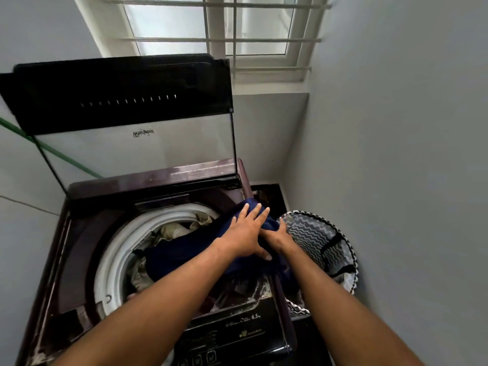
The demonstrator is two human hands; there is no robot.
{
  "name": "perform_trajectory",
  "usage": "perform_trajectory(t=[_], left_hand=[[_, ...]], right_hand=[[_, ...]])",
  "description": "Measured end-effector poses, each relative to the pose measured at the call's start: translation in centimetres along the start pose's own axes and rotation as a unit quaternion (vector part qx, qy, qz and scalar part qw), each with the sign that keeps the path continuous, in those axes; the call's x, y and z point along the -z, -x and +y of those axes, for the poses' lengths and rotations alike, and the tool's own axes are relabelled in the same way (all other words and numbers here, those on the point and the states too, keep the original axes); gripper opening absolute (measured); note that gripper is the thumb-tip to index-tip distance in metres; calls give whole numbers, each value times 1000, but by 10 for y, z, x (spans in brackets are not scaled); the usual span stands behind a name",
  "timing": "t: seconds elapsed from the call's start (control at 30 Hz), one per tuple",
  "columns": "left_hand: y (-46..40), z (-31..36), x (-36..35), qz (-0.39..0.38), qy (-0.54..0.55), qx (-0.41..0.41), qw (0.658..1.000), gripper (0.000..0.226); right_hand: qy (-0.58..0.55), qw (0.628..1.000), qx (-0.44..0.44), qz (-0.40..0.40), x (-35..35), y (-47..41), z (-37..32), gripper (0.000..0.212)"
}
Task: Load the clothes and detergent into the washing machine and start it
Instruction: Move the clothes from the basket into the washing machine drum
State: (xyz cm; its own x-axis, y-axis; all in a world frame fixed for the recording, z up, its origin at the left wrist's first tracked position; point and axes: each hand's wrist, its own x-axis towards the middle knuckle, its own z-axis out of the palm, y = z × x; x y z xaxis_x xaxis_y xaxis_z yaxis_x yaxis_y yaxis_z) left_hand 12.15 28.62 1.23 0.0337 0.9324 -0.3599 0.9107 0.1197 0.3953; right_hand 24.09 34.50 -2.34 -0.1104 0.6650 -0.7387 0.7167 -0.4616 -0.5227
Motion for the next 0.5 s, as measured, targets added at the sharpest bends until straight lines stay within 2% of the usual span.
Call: perform_trajectory(t=[0.07,0.1,0.2,0.3,0.4,0.5], left_hand=[[-5,-4,0,-17,26,3,1000,135],[-6,-5,0,-19,31,2,999,135],[-6,-4,3,-12,39,-1,999,131],[-6,-3,3,4,33,-6,999,129],[-8,-8,1,10,43,-5,999,129],[-4,-13,0,40,66,-13,997,124]], right_hand=[[-49,997,-33,-41,-9,-4,3,152],[-63,996,-34,-49,-12,-6,3,146],[-96,993,37,-56,-11,-5,0,107],[-96,992,68,-38,-11,-5,-4,84],[-53,996,60,39,-17,-3,-13,64],[60,985,61,151,-20,20,-30,52]])
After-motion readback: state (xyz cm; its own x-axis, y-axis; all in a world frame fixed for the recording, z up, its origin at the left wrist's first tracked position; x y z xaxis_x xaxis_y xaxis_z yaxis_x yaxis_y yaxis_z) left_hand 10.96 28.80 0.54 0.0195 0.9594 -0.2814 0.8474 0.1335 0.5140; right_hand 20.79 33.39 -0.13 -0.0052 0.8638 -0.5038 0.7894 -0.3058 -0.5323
